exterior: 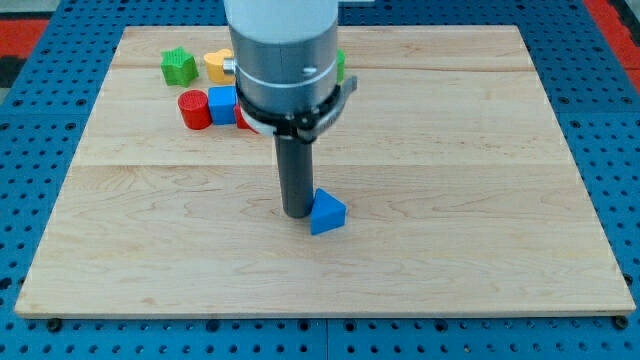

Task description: Place your hand parallel to the left of the red circle

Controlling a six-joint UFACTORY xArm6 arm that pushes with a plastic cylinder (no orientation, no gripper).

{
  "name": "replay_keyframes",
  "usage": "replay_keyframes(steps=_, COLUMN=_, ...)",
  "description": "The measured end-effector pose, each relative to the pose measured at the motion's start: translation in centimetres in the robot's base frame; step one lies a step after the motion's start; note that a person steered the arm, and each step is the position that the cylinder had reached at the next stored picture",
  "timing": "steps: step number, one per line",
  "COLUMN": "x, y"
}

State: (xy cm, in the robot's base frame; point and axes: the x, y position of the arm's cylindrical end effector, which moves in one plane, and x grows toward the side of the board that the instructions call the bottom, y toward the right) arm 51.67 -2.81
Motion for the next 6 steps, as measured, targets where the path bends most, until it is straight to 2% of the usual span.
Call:
replay_keyframes(steps=1, x=-2.1, y=-4.6)
replay_keyframes(steps=4, x=-12.6, y=-22.7)
replay_keyframes(steps=5, x=-16.2, y=-24.2)
replay_keyframes(steps=6, x=-18.5, y=-23.2)
